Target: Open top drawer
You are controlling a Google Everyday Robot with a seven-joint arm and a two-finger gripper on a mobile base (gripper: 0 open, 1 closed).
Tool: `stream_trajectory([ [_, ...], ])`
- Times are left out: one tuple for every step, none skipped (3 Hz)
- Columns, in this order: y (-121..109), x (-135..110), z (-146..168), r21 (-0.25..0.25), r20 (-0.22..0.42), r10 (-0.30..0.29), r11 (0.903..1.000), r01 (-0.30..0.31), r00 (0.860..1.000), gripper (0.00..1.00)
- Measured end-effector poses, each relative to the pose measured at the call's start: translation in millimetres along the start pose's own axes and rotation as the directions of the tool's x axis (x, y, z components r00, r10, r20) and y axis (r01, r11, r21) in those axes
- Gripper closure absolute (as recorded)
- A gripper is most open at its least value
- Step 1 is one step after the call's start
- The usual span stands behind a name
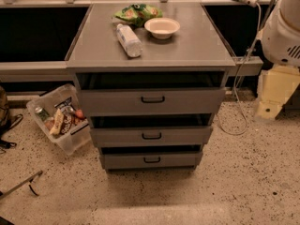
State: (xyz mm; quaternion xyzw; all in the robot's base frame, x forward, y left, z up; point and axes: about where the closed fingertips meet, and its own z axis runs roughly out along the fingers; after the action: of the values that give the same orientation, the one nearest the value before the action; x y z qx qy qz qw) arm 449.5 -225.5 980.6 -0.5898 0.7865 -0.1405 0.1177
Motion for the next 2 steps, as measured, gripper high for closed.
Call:
stream_trajectory([
  [0, -1, 4, 0.002, 0.014, -0.002, 1.0, 0.002, 1.0, 0.0],
  [5, 0, 40, -0.009, 0.058, -0.035, 0.9993, 0.035, 0.998, 0.0],
])
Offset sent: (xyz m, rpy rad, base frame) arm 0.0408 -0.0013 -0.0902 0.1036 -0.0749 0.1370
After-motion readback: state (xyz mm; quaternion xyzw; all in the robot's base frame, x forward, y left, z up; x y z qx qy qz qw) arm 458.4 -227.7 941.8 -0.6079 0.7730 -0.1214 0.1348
